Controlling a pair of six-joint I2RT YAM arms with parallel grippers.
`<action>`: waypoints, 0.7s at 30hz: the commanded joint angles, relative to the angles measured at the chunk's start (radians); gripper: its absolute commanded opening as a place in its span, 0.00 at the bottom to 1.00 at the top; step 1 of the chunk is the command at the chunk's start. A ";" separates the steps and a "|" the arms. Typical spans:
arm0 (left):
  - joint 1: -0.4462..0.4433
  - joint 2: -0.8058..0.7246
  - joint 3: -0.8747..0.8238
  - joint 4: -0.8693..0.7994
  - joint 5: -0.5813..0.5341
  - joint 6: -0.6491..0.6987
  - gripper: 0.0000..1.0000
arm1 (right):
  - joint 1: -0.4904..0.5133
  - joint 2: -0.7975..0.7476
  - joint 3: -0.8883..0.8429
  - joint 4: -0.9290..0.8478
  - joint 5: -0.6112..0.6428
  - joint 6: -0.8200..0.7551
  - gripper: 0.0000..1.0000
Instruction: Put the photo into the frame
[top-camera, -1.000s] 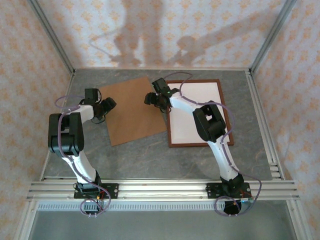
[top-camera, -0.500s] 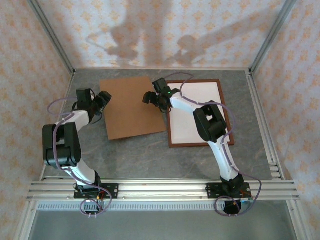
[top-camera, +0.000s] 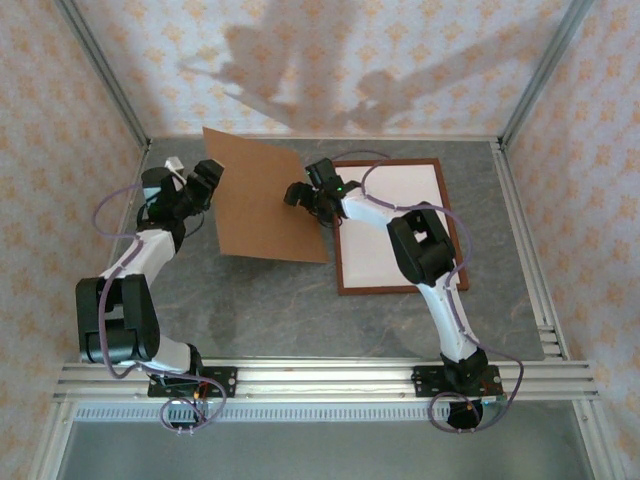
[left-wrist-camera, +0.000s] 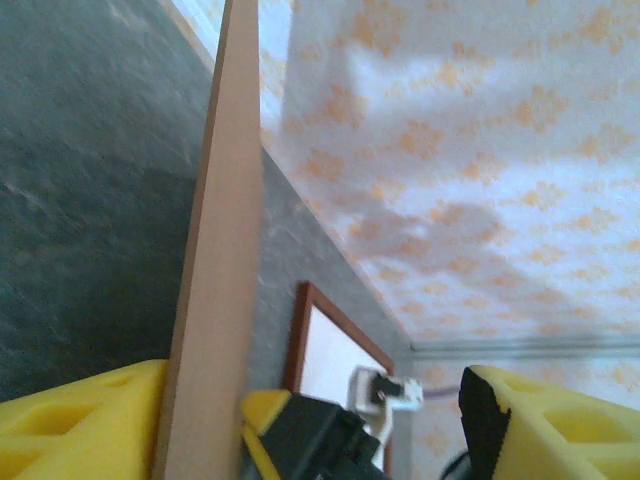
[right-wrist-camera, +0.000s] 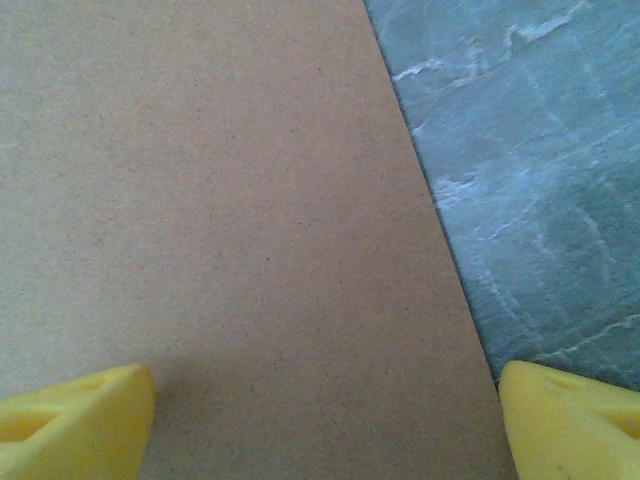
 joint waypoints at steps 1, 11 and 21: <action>-0.036 -0.039 -0.016 -0.037 0.101 -0.045 0.74 | 0.084 -0.034 -0.052 0.040 -0.191 0.089 0.88; -0.037 -0.096 0.032 -0.248 0.018 0.078 0.70 | 0.091 -0.079 -0.116 0.077 -0.184 0.102 0.88; -0.008 -0.144 0.057 -0.438 -0.026 0.224 0.75 | 0.091 -0.084 -0.097 0.027 -0.165 0.065 0.87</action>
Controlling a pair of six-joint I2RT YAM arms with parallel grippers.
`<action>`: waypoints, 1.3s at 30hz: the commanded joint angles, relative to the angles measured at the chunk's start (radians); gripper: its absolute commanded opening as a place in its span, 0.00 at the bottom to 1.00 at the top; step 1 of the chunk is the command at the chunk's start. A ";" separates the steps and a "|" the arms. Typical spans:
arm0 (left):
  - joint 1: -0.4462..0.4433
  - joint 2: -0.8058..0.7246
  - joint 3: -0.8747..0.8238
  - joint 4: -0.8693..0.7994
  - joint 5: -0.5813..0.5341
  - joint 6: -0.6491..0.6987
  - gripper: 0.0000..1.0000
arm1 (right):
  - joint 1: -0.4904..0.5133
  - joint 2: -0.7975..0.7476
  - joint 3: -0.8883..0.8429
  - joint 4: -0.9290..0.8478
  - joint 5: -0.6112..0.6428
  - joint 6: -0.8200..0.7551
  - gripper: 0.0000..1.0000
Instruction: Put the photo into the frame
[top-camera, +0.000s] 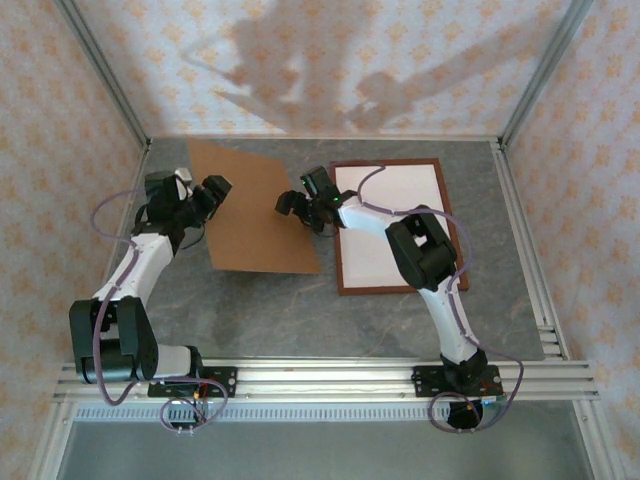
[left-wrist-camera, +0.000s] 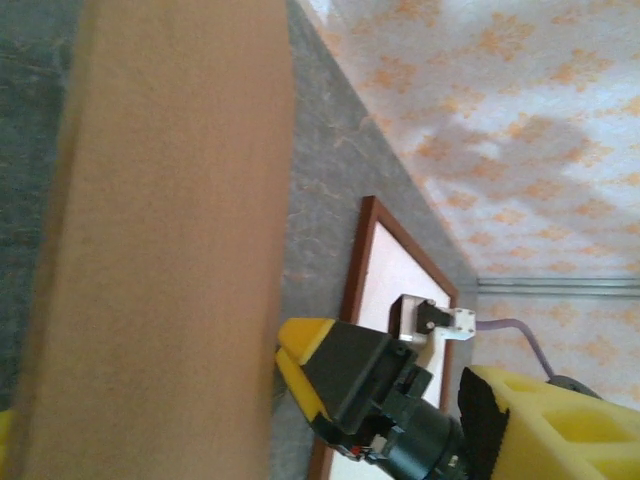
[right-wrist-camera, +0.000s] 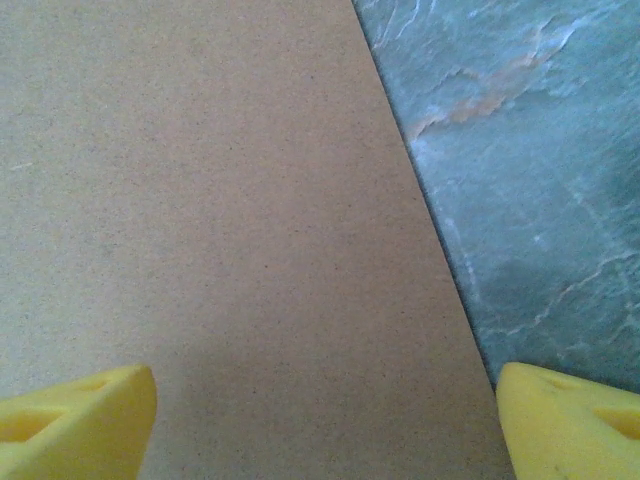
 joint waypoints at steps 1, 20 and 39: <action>0.009 -0.038 0.024 -0.065 0.000 0.059 0.76 | 0.047 -0.034 0.002 -0.051 -0.083 0.001 0.87; 0.078 -0.123 -0.030 -0.111 0.084 0.045 0.64 | 0.047 -0.012 0.013 -0.043 -0.098 0.003 0.85; 0.080 -0.185 -0.048 -0.242 0.124 0.126 0.39 | 0.047 -0.023 0.069 -0.130 -0.071 -0.054 0.84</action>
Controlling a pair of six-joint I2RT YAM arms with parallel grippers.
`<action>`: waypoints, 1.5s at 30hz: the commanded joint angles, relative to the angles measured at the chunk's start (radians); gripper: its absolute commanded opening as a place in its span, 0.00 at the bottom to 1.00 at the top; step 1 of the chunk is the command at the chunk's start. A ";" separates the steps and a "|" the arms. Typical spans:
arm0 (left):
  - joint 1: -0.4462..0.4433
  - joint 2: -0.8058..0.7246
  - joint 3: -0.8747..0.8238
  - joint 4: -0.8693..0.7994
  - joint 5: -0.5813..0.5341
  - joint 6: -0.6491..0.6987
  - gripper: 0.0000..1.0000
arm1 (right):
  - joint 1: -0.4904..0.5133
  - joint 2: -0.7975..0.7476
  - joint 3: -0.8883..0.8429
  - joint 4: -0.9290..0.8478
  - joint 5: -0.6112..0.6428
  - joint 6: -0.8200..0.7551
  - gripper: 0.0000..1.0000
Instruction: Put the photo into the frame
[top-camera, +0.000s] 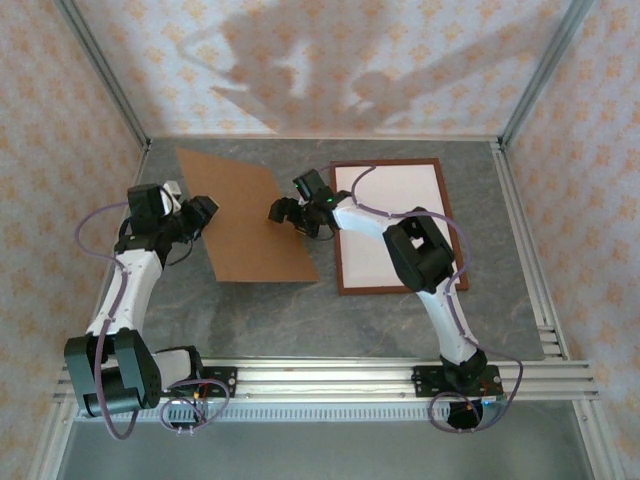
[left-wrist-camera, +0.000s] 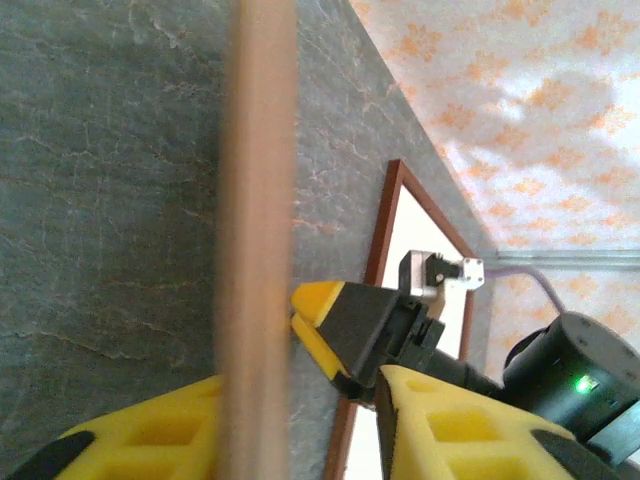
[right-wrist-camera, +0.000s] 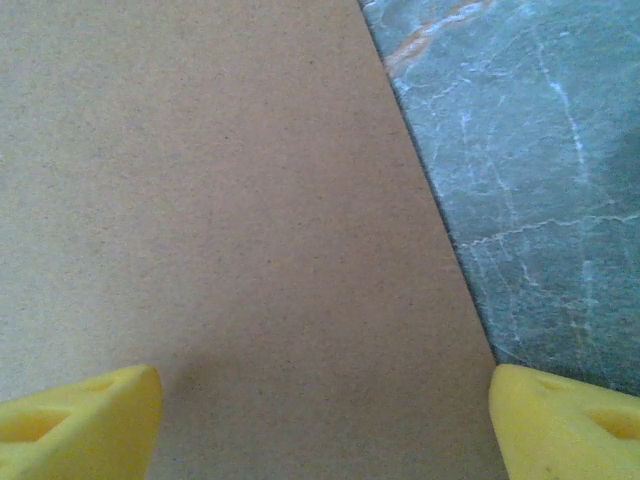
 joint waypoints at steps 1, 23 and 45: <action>0.001 -0.031 -0.006 -0.043 0.053 0.036 0.39 | 0.015 -0.022 0.033 -0.039 -0.012 -0.020 0.84; 0.058 -0.108 -0.052 0.025 0.140 0.000 0.00 | -0.007 -0.122 0.152 -0.254 0.050 -0.187 0.86; -0.020 -0.170 -0.019 0.443 0.111 -0.324 0.00 | -0.769 -0.357 -0.101 -0.397 0.264 -0.439 0.99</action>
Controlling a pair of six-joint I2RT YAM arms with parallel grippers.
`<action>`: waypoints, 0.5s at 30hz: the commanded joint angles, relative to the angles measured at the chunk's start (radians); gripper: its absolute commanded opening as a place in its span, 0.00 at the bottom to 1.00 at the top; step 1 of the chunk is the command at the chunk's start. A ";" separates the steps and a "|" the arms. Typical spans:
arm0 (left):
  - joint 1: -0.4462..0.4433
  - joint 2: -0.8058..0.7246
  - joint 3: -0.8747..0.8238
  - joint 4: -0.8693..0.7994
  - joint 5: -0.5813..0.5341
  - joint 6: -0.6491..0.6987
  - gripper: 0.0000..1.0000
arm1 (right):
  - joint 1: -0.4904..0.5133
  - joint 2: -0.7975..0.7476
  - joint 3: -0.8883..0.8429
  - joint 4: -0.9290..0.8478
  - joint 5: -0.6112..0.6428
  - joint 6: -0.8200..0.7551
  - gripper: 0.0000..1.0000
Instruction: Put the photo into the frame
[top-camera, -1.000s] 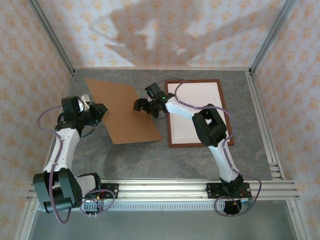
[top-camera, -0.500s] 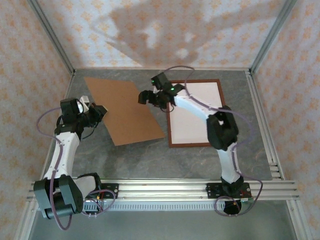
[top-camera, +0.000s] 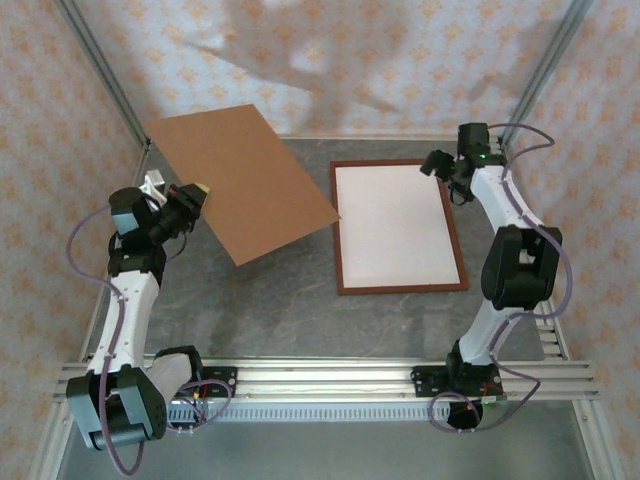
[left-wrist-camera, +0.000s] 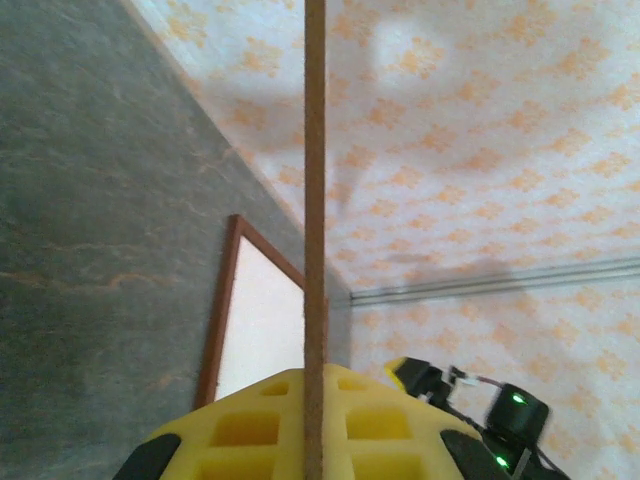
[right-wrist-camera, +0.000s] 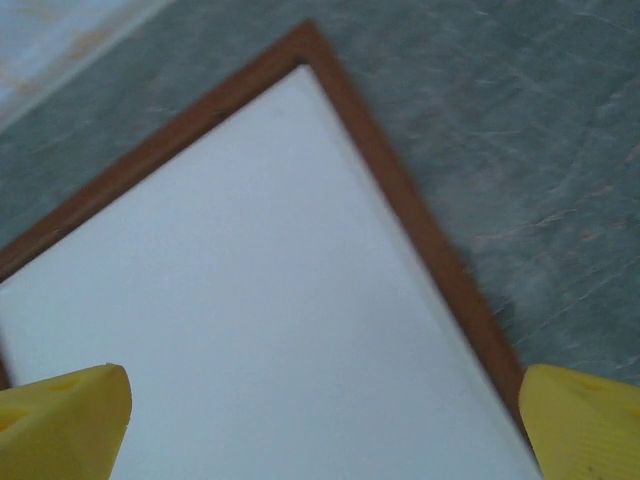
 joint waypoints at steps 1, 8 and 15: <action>-0.042 -0.004 0.049 0.131 0.022 -0.036 0.00 | -0.038 0.100 0.097 -0.052 -0.019 -0.029 0.99; -0.078 0.000 0.053 0.110 -0.012 -0.019 0.00 | -0.069 0.300 0.272 -0.105 -0.097 -0.034 1.00; -0.086 -0.009 0.053 0.073 -0.019 0.008 0.00 | -0.080 0.416 0.358 -0.121 -0.143 -0.041 1.00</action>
